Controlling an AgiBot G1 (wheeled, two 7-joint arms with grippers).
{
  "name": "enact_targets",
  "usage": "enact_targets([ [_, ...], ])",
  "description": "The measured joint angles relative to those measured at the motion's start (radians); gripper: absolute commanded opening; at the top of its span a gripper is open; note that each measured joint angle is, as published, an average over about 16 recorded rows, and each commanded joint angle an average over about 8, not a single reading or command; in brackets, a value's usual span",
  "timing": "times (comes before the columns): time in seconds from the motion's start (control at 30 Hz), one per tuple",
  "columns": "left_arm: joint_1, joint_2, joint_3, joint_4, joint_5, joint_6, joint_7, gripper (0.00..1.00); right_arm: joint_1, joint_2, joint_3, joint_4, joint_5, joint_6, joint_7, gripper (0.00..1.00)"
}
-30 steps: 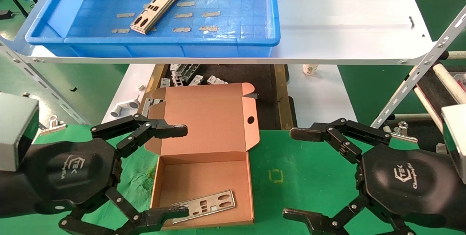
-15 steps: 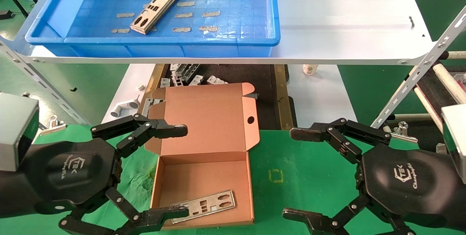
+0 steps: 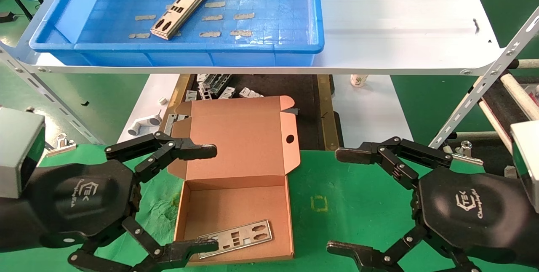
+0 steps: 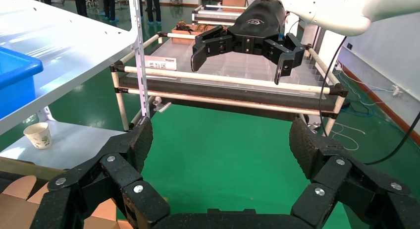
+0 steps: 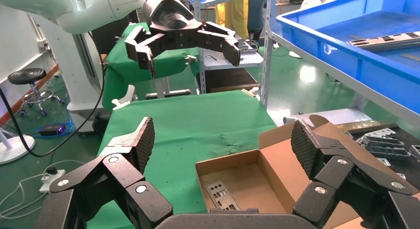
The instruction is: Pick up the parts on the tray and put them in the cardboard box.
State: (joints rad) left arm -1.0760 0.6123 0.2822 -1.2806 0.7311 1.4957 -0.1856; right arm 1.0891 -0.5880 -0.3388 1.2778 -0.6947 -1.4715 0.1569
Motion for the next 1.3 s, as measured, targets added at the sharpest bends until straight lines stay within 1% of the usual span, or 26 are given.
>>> enact_targets([
  [1.3,0.000,0.000,0.000,0.000,0.000,0.000,0.000,1.00,0.000,0.000,0.000,0.000,0.000,0.000,0.000,1.00],
])
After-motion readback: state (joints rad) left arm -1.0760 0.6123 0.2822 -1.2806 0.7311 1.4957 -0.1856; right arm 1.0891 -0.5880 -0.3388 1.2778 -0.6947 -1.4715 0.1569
